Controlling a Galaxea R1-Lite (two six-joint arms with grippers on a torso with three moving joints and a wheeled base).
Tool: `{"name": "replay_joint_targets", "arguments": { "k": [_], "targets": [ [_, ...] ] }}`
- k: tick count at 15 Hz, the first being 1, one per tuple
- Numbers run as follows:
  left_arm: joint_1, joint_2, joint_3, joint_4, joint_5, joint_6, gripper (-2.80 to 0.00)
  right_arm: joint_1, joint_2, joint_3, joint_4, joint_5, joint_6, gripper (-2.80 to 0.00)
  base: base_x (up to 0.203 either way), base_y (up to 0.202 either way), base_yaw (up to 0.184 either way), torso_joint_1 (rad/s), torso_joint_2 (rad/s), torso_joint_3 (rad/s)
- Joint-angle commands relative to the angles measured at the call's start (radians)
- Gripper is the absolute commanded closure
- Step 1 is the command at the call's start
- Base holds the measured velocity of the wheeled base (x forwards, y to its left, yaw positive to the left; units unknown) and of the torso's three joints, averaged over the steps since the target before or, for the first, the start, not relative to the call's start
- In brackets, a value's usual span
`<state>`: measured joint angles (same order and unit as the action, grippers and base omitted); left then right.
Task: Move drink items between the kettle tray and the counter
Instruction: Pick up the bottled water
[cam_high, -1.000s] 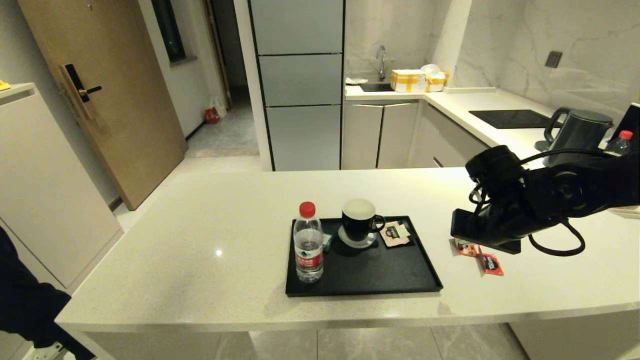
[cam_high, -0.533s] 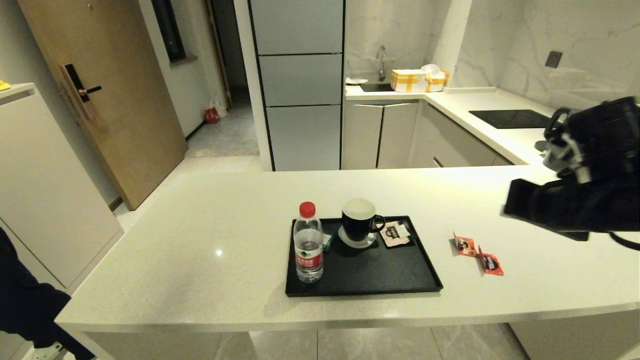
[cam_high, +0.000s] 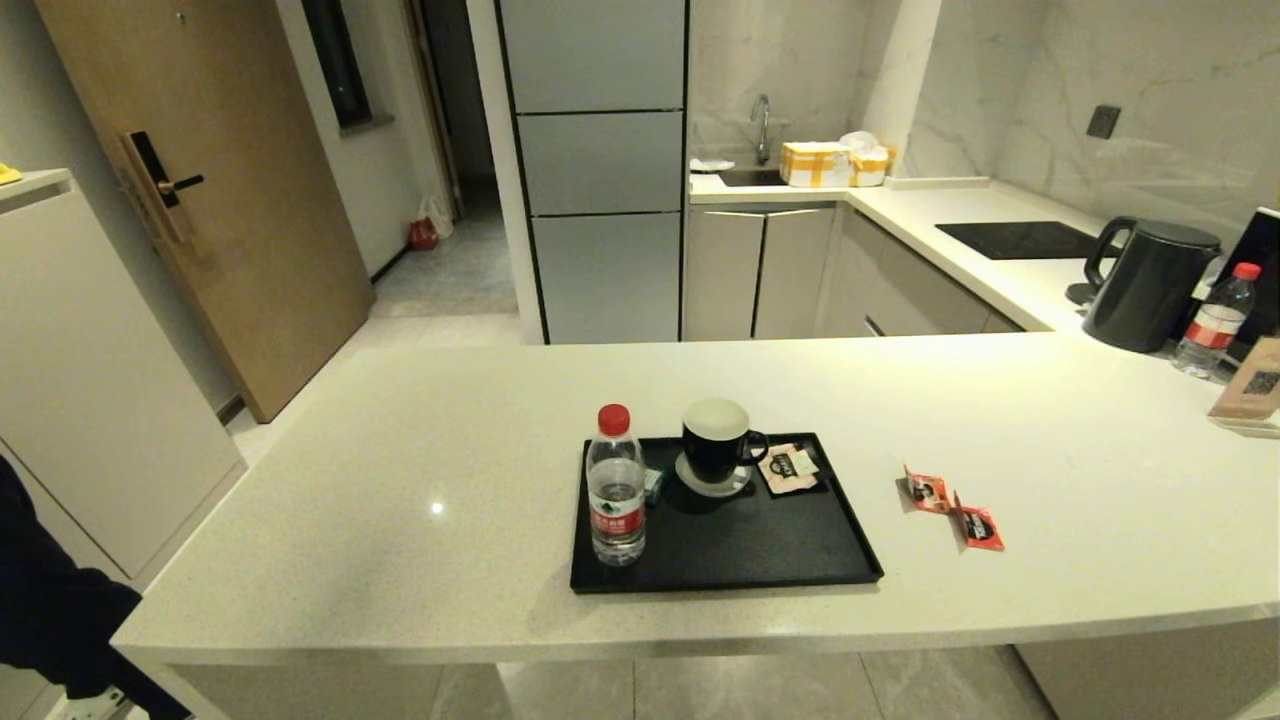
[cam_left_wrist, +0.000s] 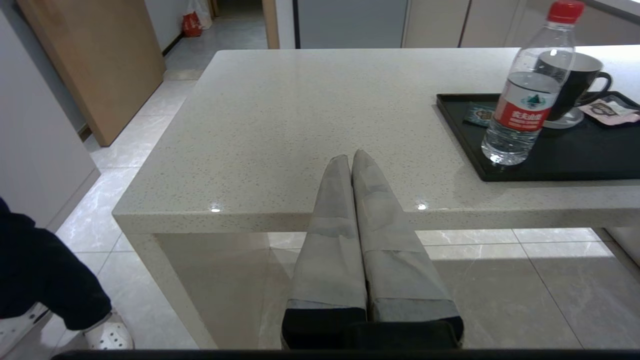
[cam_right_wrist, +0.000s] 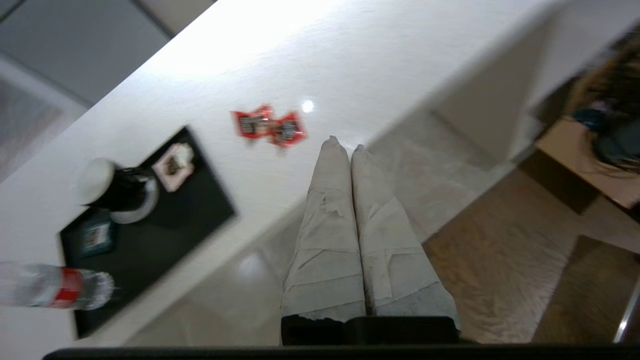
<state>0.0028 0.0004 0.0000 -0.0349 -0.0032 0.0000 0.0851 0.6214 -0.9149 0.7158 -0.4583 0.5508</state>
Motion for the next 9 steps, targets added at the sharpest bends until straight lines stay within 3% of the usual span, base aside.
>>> {"name": "replay_joint_targets", "arguments": {
  "k": [1, 3, 5, 7, 9],
  "targets": [
    [0.000, -0.002, 0.012, 0.000, 0.000, 0.000, 0.00, -0.043, -0.292, 0.064, 0.072, -0.007, -0.008, 0.00, 0.000, 0.000, 0.000, 0.000, 0.00, 0.000],
    [0.000, -0.002, 0.012, 0.000, 0.000, 0.000, 0.00, -0.066, -0.464, 0.116, 0.115, 0.017, -0.050, 0.00, 0.000, 0.000, 0.000, 0.000, 0.00, 0.000],
    [0.000, -0.002, 0.012, 0.000, 0.000, 0.000, 0.00, -0.076, -0.602, 0.189, 0.048, 0.092, -0.134, 0.00, 0.000, 0.000, 0.000, 0.000, 0.00, 0.000],
    [0.000, -0.002, 0.012, 0.000, 0.000, 0.000, 0.00, -0.082, -0.627, 0.347, -0.237, 0.159, -0.202, 0.00, 0.000, 0.000, 0.000, 0.000, 0.00, 0.000],
    [0.000, -0.002, 0.012, 0.000, 0.000, 0.000, 0.00, -0.085, -0.624, 0.605, -0.545, 0.234, -0.326, 0.00, 0.000, 0.000, 0.000, 0.000, 0.00, 0.000]
  ]
}}
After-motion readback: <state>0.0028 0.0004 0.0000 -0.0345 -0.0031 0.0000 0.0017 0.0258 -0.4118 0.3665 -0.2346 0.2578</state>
